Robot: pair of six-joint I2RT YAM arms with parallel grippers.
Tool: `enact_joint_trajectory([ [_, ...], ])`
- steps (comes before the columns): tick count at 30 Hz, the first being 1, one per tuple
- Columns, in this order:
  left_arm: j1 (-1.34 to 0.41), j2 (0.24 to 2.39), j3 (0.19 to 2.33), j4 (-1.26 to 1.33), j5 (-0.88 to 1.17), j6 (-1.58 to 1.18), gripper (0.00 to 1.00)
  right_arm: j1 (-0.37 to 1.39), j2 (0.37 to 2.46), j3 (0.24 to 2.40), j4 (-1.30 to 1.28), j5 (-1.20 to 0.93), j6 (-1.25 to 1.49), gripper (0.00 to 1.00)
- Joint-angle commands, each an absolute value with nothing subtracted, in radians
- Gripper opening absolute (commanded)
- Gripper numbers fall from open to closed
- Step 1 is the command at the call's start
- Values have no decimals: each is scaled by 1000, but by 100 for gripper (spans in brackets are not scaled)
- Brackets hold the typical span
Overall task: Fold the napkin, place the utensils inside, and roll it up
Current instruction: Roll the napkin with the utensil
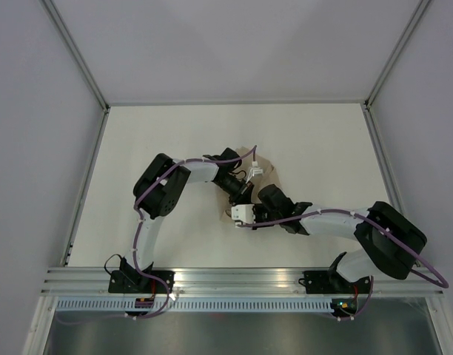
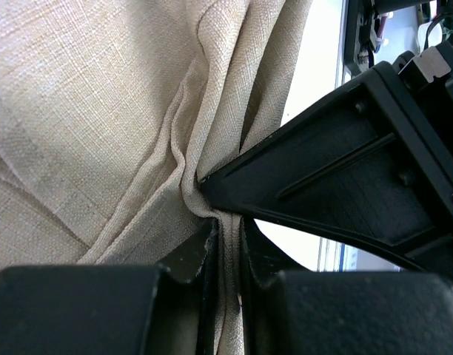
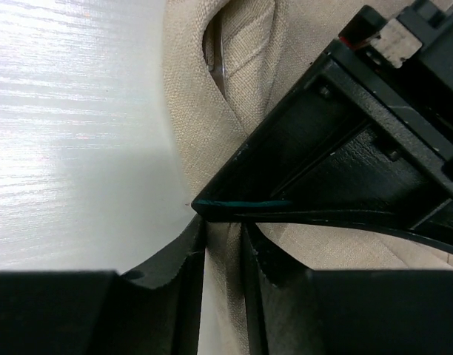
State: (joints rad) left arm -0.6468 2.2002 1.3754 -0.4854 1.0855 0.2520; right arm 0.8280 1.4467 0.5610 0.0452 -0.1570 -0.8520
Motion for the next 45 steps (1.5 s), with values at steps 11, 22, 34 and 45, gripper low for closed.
enact_joint_trajectory([
  [11,-634,2083,1358,-431,1003,220,38,812,1534,698,-336,-330,-861,20],
  [22,-571,1869,1182,-134,731,19,42,704,1657,865,-599,-529,-908,17],
  [34,-564,1364,761,182,164,-161,45,572,1978,1181,-922,-698,-1012,15],
  [45,-865,1092,341,626,-250,-3,52,532,2144,1328,-1011,-709,-1017,15],
])
